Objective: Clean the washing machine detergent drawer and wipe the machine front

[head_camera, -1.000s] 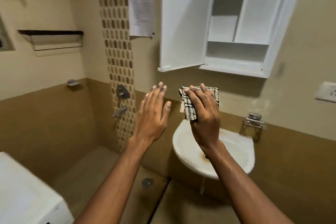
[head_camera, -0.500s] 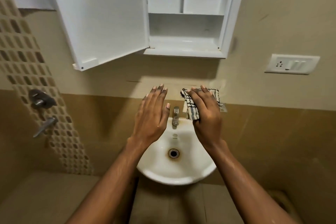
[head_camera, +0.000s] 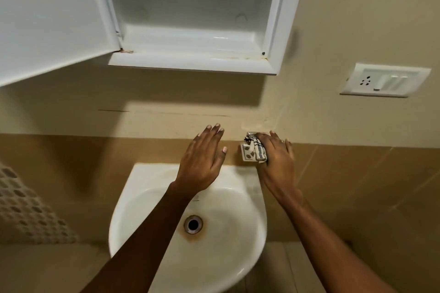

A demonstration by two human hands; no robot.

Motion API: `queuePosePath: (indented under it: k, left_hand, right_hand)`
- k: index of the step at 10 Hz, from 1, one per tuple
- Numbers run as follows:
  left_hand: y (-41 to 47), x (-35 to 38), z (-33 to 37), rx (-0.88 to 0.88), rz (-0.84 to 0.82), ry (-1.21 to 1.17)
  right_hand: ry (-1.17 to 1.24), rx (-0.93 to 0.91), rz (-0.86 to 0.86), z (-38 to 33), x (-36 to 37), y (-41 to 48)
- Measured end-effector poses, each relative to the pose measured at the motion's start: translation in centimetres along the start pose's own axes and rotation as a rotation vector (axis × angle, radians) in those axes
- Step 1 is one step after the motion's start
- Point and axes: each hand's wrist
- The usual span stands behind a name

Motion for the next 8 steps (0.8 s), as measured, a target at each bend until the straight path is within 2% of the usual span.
queuePosePath:
  k: [1, 2, 3, 4, 5, 7, 8]
  left_hand:
    - [2.6, 3.1, -0.7, -0.042, -0.07, -0.002]
    - [4.6, 5.0, -1.1, -0.063, -0.119, 0.019]
    - [5.4, 6.7, -2.1, -0.07, -0.112, 0.014]
    - [5.3, 7.9, -2.4, -0.08, -0.089, -0.002]
    - [5.0, 8.6, -2.3, -0.094, -0.071, -0.024]
    - [4.4, 8.2, -1.7, -0.094, -0.093, -0.021]
    - [3.3, 7.2, -1.0, -0.103, -0.055, -0.022]
  right_hand:
    - [0.006, 0.108, -0.104, 4.0, 1.5, 2.0]
    - [-0.037, 0.142, -0.099, 6.3, 3.0, 3.6]
    - [-0.123, 0.086, -0.236, 6.6, 5.1, 4.3]
    - [-0.2, 0.052, -0.516, 6.2, 7.2, 3.5]
    - [-0.15, 0.121, -0.532, 6.4, 7.8, 3.2]
    - [-0.167, 0.118, -0.545, 5.7, 7.2, 3.0]
    - [-0.116, 0.13, -0.337, 4.1, 6.5, 2.3]
Point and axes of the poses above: each hand's wrist, its own y-axis towards the middle knuckle, its own x-axis out of the palm, z = x × y, and after that the axes turned 2 degrees about -x, right-handed
